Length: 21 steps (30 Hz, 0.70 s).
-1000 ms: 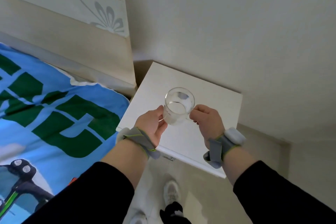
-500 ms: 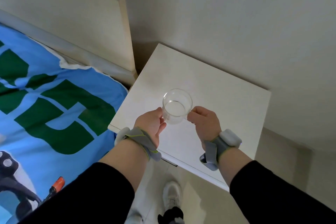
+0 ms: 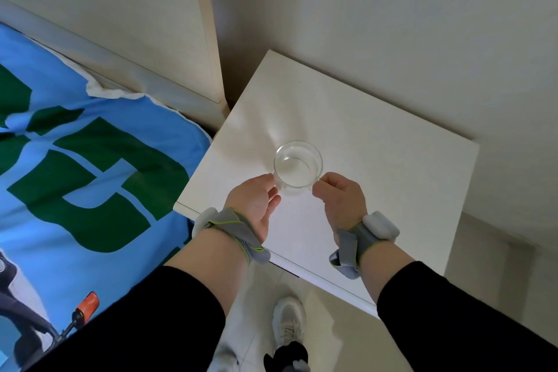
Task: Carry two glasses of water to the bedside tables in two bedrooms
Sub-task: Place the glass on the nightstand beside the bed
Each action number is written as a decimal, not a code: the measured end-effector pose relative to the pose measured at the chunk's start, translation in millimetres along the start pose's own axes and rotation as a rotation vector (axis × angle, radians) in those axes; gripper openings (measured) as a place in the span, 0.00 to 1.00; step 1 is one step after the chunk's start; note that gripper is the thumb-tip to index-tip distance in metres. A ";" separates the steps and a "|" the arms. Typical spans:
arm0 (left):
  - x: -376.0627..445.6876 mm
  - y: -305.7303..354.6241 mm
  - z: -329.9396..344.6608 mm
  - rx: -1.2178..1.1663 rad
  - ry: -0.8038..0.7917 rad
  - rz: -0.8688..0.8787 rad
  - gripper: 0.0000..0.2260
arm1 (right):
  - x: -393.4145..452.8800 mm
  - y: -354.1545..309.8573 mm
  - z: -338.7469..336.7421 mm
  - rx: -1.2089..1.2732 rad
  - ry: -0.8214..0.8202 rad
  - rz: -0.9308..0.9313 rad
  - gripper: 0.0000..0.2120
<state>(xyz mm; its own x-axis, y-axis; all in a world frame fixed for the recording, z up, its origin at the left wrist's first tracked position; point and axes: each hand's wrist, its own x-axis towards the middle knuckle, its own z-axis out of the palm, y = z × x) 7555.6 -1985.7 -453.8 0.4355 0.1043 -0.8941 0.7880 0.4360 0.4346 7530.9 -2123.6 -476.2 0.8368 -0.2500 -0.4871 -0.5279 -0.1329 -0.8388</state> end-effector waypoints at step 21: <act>15.1 -6.7 -15.6 -0.035 -0.088 0.052 0.11 | 9.0 20.0 16.6 -0.030 0.027 0.028 0.08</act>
<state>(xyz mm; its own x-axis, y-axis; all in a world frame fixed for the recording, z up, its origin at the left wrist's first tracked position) 7550.1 -1973.1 -471.9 0.5136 0.0493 -0.8566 0.7482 0.4630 0.4752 7530.3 -2112.6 -501.4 0.8175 -0.2798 -0.5034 -0.5558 -0.1542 -0.8169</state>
